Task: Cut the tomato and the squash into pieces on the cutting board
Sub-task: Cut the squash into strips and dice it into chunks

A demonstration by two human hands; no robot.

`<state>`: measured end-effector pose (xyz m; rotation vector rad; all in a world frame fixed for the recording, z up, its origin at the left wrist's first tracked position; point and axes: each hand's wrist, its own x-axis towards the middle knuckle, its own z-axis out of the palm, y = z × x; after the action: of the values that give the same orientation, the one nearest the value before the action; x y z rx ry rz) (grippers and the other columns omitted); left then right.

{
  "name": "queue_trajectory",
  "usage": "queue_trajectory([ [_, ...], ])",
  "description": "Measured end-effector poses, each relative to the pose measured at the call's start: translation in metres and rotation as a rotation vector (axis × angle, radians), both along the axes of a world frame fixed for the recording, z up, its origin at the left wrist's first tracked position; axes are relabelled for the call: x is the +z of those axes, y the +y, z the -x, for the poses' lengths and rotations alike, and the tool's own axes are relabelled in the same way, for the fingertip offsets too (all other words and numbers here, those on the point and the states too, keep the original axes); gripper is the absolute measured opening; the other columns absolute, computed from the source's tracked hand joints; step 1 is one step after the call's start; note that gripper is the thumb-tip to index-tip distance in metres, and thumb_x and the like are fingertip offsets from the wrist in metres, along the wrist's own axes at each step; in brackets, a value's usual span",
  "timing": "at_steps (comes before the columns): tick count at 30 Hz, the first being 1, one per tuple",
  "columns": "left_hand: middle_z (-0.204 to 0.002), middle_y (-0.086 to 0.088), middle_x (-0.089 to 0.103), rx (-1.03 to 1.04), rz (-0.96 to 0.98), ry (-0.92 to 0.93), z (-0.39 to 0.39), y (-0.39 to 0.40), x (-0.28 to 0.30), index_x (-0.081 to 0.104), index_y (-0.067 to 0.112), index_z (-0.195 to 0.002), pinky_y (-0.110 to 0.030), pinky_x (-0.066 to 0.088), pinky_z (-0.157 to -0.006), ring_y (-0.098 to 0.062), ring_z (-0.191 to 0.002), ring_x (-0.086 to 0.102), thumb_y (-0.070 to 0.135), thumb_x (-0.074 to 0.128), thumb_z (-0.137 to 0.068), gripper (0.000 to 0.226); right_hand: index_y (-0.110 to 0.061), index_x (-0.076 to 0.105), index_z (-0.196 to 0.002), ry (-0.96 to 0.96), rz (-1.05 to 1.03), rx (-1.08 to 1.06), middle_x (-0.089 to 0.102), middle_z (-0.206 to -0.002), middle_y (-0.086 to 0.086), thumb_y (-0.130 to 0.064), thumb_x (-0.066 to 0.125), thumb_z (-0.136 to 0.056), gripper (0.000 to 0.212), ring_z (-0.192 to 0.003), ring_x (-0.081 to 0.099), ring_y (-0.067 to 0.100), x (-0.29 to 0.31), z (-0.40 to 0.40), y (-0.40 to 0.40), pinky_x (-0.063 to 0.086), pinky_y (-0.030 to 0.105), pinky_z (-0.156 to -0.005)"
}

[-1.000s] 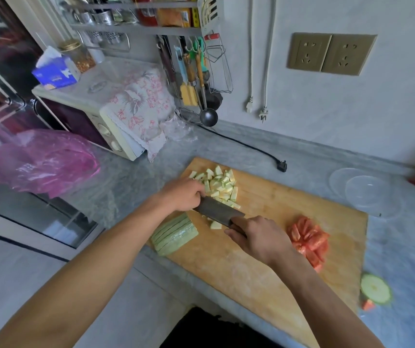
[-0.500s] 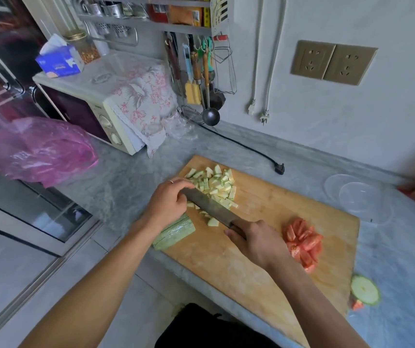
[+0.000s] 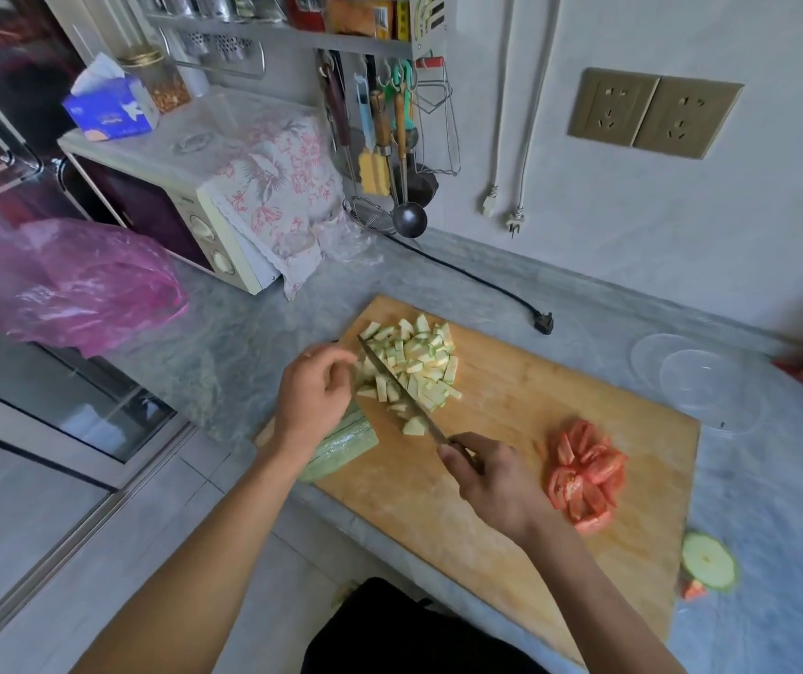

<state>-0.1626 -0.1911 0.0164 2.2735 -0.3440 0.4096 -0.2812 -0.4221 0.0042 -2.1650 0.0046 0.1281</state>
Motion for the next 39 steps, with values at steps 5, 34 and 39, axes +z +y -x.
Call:
queue_trajectory([
  [5,-0.107,0.000,0.066,0.005,-0.251,0.216,0.024,0.033,-0.058,0.070,0.013,-0.105,-0.031,0.053,-0.079,-0.019,-0.096,0.064,0.012,0.073,-0.076,0.029,-0.021,0.059,-0.087,0.152,-0.170,-0.002,0.053,-0.061,0.004,-0.041,0.044,-0.103,0.029,-0.043,0.045,0.014,0.010,0.000,0.025,0.042,0.029,-0.040],
  [34,-0.130,-0.011,0.062,0.022,-0.582,0.134,0.037,0.032,-0.104,0.060,0.015,-0.122,-0.048,0.051,-0.086,-0.036,-0.112,0.060,0.048,0.053,-0.083,0.051,-0.016,0.043,-0.085,0.168,0.233,0.233,0.055,-0.072,0.011,-0.043,0.030,-0.105,0.036,-0.058,0.048,0.030,0.022,-0.027,0.055,0.034,0.032,-0.053],
  [39,-0.129,-0.014,0.062,0.030,-0.555,0.044,0.037,0.030,-0.110,0.057,0.014,-0.122,-0.048,0.050,-0.089,-0.035,-0.116,0.059,0.044,0.055,-0.084,0.048,-0.018,0.040,-0.086,0.166,0.260,0.247,0.049,-0.069,0.008,-0.043,0.030,-0.105,0.033,-0.053,0.043,0.025,0.019,-0.029,0.055,0.032,0.032,-0.052],
])
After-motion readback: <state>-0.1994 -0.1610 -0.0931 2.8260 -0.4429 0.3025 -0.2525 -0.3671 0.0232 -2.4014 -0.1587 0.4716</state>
